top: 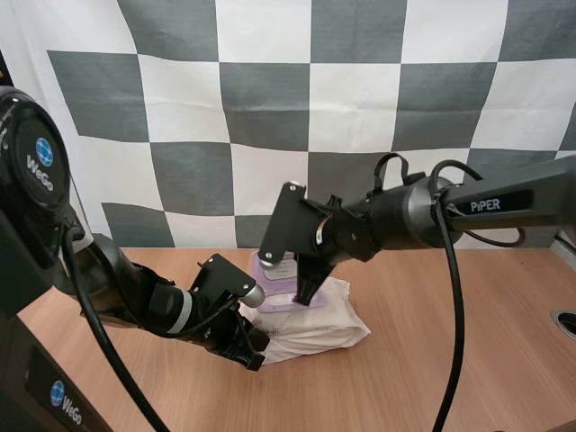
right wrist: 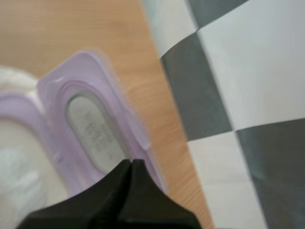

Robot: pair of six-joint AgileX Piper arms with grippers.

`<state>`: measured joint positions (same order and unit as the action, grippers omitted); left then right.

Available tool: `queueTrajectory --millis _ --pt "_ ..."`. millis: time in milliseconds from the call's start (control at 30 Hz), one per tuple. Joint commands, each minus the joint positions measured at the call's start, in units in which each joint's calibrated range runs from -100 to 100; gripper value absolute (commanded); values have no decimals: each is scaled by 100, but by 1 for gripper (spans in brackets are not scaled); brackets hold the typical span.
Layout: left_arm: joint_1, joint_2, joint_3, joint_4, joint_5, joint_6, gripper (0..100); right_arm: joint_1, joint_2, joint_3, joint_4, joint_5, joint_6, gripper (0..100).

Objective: Open the wet wipes lid

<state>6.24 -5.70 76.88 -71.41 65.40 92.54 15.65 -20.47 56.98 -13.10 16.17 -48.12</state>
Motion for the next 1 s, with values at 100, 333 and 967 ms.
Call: queueTrajectory --millis 100,333,967 --pt "0 7 -6 -13 8 73 0 -95 41 -43 -2 -443 1 0" --pt "0 7 -6 1 30 73 0 -120 264 -43 34 -656 1 0" --pt "0 7 -6 13 47 73 0 -215 1055 -625 301 -800 1 0"
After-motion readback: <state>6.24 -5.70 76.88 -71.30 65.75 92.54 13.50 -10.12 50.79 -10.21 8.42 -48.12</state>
